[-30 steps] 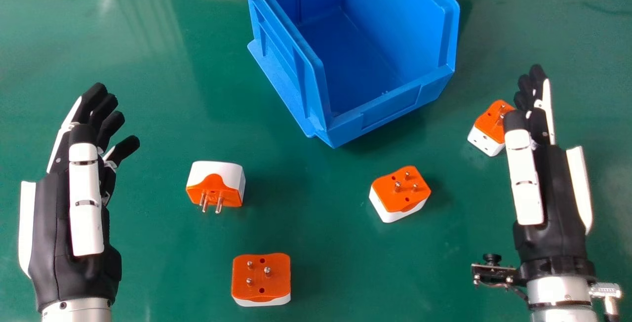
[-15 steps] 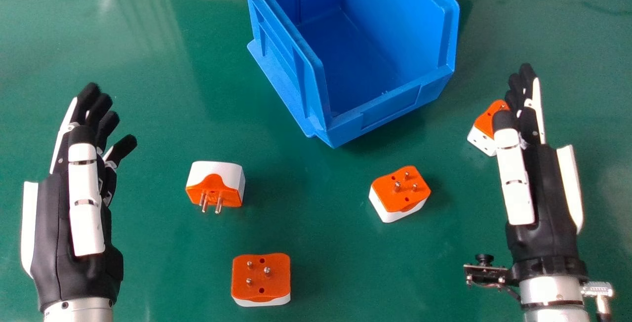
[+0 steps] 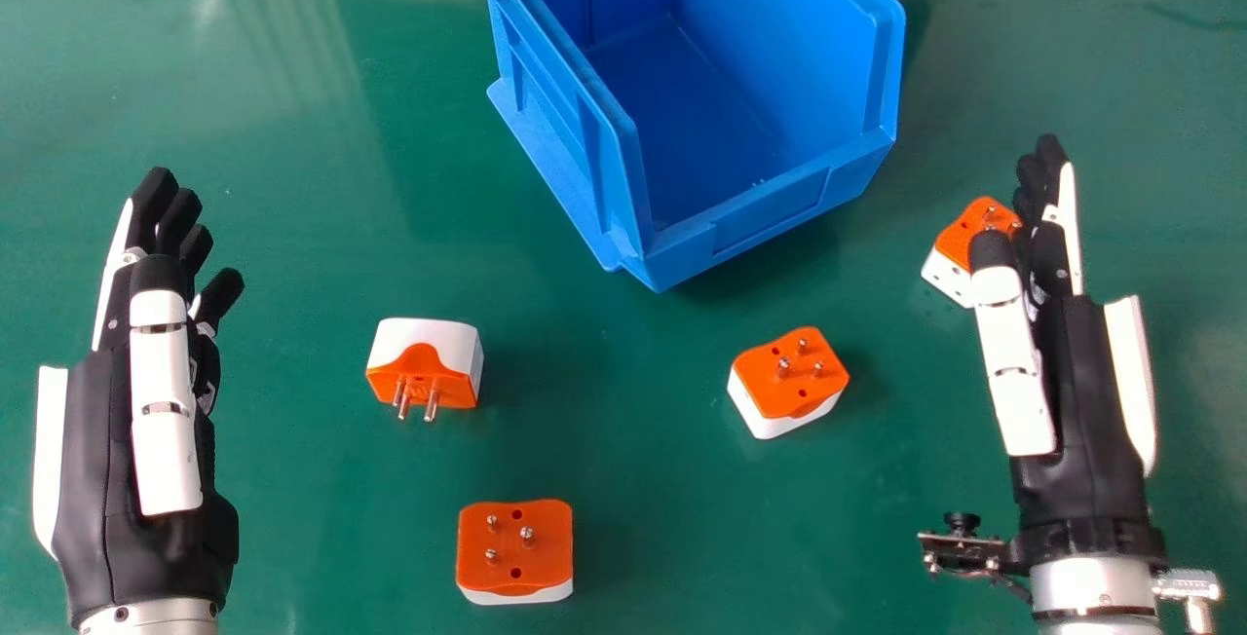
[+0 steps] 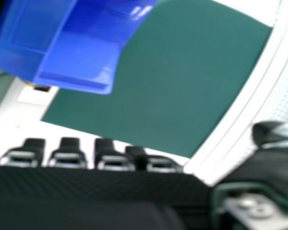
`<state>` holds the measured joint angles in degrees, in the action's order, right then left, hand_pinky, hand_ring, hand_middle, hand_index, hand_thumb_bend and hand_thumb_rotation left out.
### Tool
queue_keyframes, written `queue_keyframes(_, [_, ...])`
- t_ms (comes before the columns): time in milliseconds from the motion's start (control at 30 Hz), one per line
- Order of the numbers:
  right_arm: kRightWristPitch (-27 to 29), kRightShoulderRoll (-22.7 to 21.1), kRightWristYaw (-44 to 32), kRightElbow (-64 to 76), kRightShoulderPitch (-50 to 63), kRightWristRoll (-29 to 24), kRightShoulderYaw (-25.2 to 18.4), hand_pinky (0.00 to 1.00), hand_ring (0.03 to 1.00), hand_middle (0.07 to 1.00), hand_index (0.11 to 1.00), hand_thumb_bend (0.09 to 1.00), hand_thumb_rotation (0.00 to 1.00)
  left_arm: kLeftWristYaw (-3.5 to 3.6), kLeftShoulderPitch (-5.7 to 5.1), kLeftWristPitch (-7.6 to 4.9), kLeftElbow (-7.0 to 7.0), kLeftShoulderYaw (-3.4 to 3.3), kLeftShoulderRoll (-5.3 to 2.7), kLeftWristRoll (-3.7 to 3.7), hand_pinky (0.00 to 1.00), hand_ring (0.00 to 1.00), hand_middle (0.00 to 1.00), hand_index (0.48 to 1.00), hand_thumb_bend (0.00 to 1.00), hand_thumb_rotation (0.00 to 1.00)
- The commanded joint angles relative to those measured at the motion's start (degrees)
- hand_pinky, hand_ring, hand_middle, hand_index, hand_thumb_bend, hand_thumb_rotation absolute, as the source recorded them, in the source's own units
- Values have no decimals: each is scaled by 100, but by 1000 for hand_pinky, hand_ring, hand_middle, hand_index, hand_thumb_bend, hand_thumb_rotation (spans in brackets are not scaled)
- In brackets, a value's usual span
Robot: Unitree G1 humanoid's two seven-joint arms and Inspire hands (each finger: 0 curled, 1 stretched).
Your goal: Pick all objects and put in blue box
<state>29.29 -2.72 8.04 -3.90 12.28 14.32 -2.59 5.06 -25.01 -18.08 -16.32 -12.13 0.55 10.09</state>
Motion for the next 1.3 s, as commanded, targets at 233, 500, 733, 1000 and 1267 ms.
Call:
queue_keyframes(233, [281, -213, 385, -54, -223, 266, -107, 1000, 1000, 1000, 1000, 216, 929, 34, -143, -85, -133, -4, 5, 47, 956, 966, 958, 933, 344, 883])
queue_keyframes(500, [-64, -395, 608, -13, -397, 719, -159, 1000, 1000, 1000, 1000, 378, 750, 56, -134, -109, -137, 23, 6, 41, 898, 948, 943, 917, 448, 785])
queue_keyframes(733, [-592, -588, 941, 2, -510, 1354, -165, 996, 1000, 1000, 1000, 486, 615, 72, -159, -140, -147, 17, -19, 55, 921, 953, 949, 923, 493, 789])
queue_keyframes(1000, [-966, -768, 956, 16, -591, 1459, -88, 950, 1000, 1000, 1000, 656, 511, 91, -182, -109, -175, 9, 1, 52, 912, 946, 943, 918, 497, 805])
queue_keyframes(1267, [-1101, -859, 1099, -70, -706, 1624, 10, 904, 1000, 1000, 1000, 691, 488, 110, -174, -99, -182, -8, 11, 50, 884, 936, 937, 912, 504, 809])
